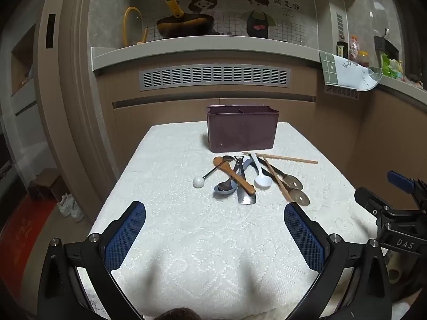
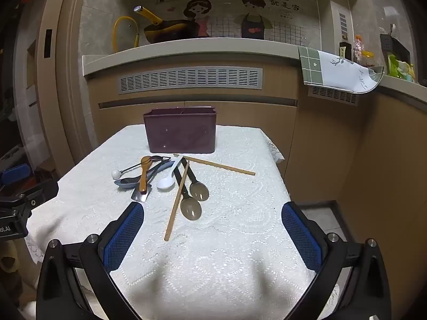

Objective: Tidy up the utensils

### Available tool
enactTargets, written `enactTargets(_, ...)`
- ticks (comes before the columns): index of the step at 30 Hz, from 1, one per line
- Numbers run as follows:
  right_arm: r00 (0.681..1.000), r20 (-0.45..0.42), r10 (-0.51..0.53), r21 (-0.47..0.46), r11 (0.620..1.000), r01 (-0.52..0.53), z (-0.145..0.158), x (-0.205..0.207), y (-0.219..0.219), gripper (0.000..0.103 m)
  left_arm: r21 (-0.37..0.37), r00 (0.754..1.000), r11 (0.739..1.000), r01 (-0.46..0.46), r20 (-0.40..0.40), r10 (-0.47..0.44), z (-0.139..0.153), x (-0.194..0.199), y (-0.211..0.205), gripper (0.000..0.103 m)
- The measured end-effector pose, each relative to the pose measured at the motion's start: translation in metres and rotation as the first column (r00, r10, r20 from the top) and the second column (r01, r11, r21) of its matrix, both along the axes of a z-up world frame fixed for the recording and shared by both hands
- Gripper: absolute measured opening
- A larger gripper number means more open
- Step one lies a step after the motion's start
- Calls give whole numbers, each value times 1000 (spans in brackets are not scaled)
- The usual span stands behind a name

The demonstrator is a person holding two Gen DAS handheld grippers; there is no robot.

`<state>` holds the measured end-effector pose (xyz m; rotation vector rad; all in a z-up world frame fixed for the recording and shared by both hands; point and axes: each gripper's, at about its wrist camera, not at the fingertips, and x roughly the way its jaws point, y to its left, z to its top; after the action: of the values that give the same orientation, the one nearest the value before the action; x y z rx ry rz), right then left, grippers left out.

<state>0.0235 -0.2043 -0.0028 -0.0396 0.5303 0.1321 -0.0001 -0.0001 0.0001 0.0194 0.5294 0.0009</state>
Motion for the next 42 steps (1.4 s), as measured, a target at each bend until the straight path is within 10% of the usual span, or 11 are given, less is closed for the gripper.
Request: enactTargets(42, 1000, 17, 4, -1, 1000, -4, 4, -5, 3, 103, -18, 1000, 1000, -10, 7, 10, 3, -4, 9, 103)
